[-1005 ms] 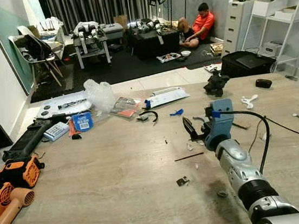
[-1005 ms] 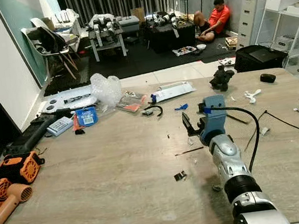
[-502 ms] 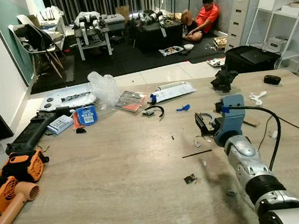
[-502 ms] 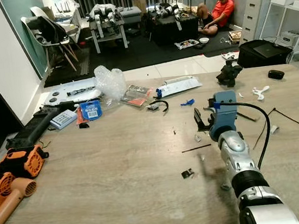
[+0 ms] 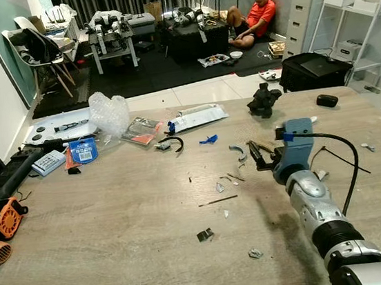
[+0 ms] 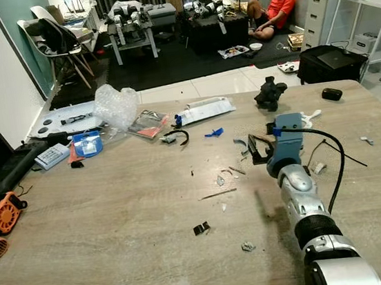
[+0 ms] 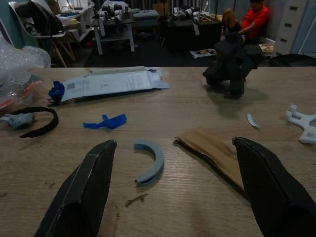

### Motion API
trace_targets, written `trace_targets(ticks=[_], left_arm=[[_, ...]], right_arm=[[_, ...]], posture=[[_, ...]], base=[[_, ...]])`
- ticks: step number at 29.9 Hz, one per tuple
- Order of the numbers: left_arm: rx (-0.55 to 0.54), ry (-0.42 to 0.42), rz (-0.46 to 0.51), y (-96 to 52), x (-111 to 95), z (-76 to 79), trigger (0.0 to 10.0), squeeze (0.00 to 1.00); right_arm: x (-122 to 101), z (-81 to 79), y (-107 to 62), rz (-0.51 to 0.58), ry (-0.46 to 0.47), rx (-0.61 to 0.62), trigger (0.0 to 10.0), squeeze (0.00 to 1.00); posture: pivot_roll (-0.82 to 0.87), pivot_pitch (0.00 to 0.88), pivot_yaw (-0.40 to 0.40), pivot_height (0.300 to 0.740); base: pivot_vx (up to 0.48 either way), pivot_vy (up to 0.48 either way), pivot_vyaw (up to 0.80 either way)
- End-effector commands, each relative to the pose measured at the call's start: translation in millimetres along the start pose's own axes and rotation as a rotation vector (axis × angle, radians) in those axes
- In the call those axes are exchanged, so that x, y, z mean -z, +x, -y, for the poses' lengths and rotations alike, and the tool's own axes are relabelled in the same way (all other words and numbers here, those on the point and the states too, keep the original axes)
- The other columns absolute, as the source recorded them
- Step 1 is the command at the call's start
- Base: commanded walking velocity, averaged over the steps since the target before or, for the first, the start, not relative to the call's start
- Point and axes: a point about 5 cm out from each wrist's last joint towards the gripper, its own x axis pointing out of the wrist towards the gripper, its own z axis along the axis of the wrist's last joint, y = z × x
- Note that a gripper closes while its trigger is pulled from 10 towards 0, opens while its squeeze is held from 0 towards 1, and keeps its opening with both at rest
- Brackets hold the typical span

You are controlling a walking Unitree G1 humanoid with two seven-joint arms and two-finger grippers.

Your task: Picking trash to rubbish bin

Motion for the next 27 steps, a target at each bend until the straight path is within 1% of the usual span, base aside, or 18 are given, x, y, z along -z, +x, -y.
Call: trace_targets(ticks=[1,6,8,11,13,16,18,22,24,27], left_arm=[[0.02,0.008,-0.028,-0.8,9,6.1,10.0,0.0],[0.024,0.012,-0.029,-0.8,10,7.2,10.0,0.0],[0.028,0.012,-0.03,-0.9,10,7.7,10.0,0.0],[0.028,0.03,-0.029,-1.7,14,7.4,10.0,0.0],[0.019,0.029,-0.029,-2.0,16,5.4,10.0,0.0],[-0.022,0.028,-0.029,-3.2,21,-3.1,10.0,0.0],[-0.026,0.03,-0.03,-3.5,22,-4.3,10.0,0.0],[-0.033,0.034,-0.033,-4.9,27,-7.2,10.0,0.0],[-0.034,0.034,-0.033,-5.1,28,-7.4,10.0,0.0],[-0.043,0.03,-0.032,-6.4,34,-8.0,10.0,0.0]], right_arm=[[2,-3.8,-0.1,-0.006,0.003,-0.01,10.0,0.0],[3,-2.8,0.4,-0.016,-0.006,-0.011,10.0,0.0],[4,-3.4,0.5,-0.021,-0.009,-0.014,10.0,0.0],[6,-11.6,1.1,-0.032,-0.022,-0.044,10.0,0.0],[6,-13.7,1.8,-0.032,-0.024,-0.048,10.0,0.0],[2,-22.6,5.5,-0.023,-0.016,-0.065,10.0,0.0],[1,-25.4,6.4,-0.017,-0.012,-0.072,10.0,0.0],[-10,-40.4,14.0,0.01,-0.005,-0.106,10.0,0.0],[-12,-42.1,15.2,0.012,-0.004,-0.109,10.0,0.0],[-19,-43.8,19.7,0.018,0.0,-0.112,10.0,0.0]], posture=[[-0.06,0.118,0.022,0.74],[-0.05,0.118,0.018,0.74],[-0.05,0.131,0.02,0.74],[-0.03,0.165,0.028,0.74],[-0.02,0.179,0.031,0.74],[-0.02,0.193,0.039,0.74],[-0.01,0.201,0.041,0.74],[0.0,0.233,0.046,0.74],[0.0,0.233,0.046,0.74],[0.02,0.282,0.046,0.74]], base=[[0.0,0.0,0.0],[0.0,0.0,0.0],[0.0,0.0,0.0],[0.0,-0.346,0.0],[0.0,-0.442,0.0],[0.0,0.0,0.0],[0.0,0.0,0.0],[0.0,0.0,0.0],[0.0,0.0,0.0],[0.0,0.0,0.0]])
